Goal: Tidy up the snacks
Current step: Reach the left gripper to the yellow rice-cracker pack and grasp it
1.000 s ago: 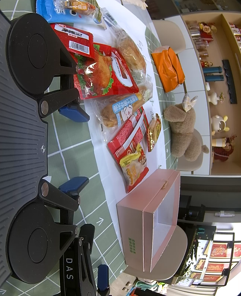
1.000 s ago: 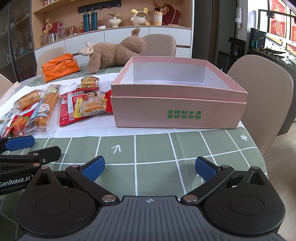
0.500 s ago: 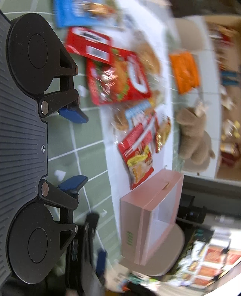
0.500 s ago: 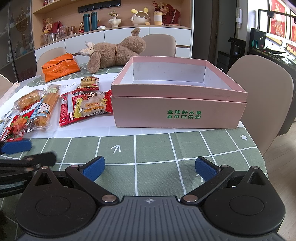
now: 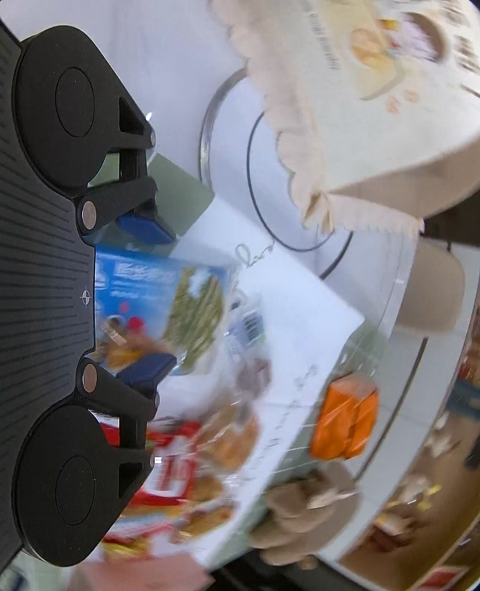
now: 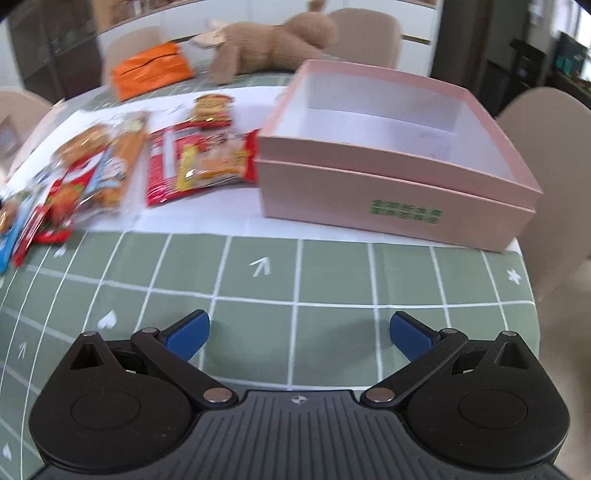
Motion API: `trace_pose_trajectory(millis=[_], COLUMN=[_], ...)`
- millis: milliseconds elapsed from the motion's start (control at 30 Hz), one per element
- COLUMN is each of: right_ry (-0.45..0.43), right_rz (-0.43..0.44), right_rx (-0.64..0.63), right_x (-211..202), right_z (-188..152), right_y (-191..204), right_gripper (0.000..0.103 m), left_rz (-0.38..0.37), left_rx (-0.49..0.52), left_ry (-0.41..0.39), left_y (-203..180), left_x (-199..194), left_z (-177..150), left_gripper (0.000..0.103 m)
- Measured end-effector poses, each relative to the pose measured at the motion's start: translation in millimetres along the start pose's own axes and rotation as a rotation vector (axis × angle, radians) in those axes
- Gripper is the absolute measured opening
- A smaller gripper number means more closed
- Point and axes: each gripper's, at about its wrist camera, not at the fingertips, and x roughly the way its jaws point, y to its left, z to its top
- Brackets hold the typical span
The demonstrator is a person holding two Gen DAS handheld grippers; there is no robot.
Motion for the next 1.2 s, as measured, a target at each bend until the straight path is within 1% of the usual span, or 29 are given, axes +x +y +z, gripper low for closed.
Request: trace_pose_trajectory(millis=[33, 67, 100, 167, 233, 300, 367, 467, 533, 600, 667, 733, 767, 800, 867, 900, 933, 1033, 1067, 1133, 1200], right_ry=[0.006, 0.006, 0.003, -0.01, -0.03, -0.063, -0.096, -0.13, -0.15, -0.161, -0.163, -0.157, -0.162, -0.172, -0.195, -0.201, -0.206, -0.207, -0.199, -0.176, -0.148], right_rz=[0.018, 0.037, 0.061, 0.117, 0.143, 0.123, 0.099, 0.107, 0.121, 0.132, 0.15, 0.143, 0.148, 0.162, 0.167, 0.157, 0.147, 0.128, 0.125, 0.115, 0.114], right_rx=[-0.009, -0.004, 0.001, 0.011, 0.004, -0.021, -0.049, -0.068, -0.06, -0.033, -0.01, 0.016, 0.024, 0.025, 0.014, 0.005, -0.007, -0.045, -0.056, -0.075, -0.08], right_x=[-3, -9, -12, -19, -24, -28, -33, -37, -39, -36, -32, -25, -24, -24, -24, -24, -23, -23, -22, -19, -15], right_z=[-2, -5, -8, -13, -14, -13, -12, -7, 0, 12, 26, 41, 46, 51, 61, 66, 70, 77, 78, 77, 72], right_y=[1, -1, 0, 1, 4, 11, 16, 21, 19, 13, 9, 4, 3, 1, 1, 2, 4, 8, 9, 11, 11], right_gripper=[0.103, 0.102, 0.1, 0.098, 0.098, 0.098, 0.098, 0.098, 0.098, 0.094, 0.09, 0.088, 0.087, 0.087, 0.087, 0.087, 0.087, 0.087, 0.087, 0.087, 0.087], left_rz=[0.0, 0.004, -0.001, -0.046, -0.099, -0.133, -0.179, -0.252, -0.281, -0.271, -0.265, -0.299, -0.327, -0.366, -0.428, -0.445, -0.445, -0.402, -0.367, -0.309, -0.266], left_rx=[-0.016, -0.007, 0.028, 0.123, 0.233, 0.282, 0.303, 0.341, 0.366, 0.358, 0.328, 0.309, 0.302, 0.3, 0.32, 0.333, 0.342, 0.342, 0.344, 0.362, 0.428], left_ry=[-0.001, 0.004, 0.018, 0.06, 0.075, 0.093, 0.112, 0.146, 0.156, 0.112, 0.02, -0.039, -0.041, -0.017, 0.068, 0.099, 0.124, 0.158, 0.172, 0.195, 0.211], left_y=[3, 2, -3, -18, -38, -54, -64, -73, -77, -75, -78, -88, -95, -107, -144, -162, -185, -245, -265, -292, -308], left_x=[4, 6, 11, 19, 18, 14, 10, 3, -4, -16, -32, -41, -43, -38, -17, -5, 11, 61, 80, 113, 135], left_z=[3, 6, 7, 3, -9, -20, -31, -47, -54, -57, -50, -35, -28, -17, 3, 12, 20, 41, 46, 48, 45], left_gripper=[0.071, 0.065, 0.062, 0.061, 0.061, 0.063, 0.062, 0.061, 0.061, 0.06, 0.06, 0.06, 0.06, 0.06, 0.06, 0.06, 0.06, 0.06, 0.06, 0.06, 0.06])
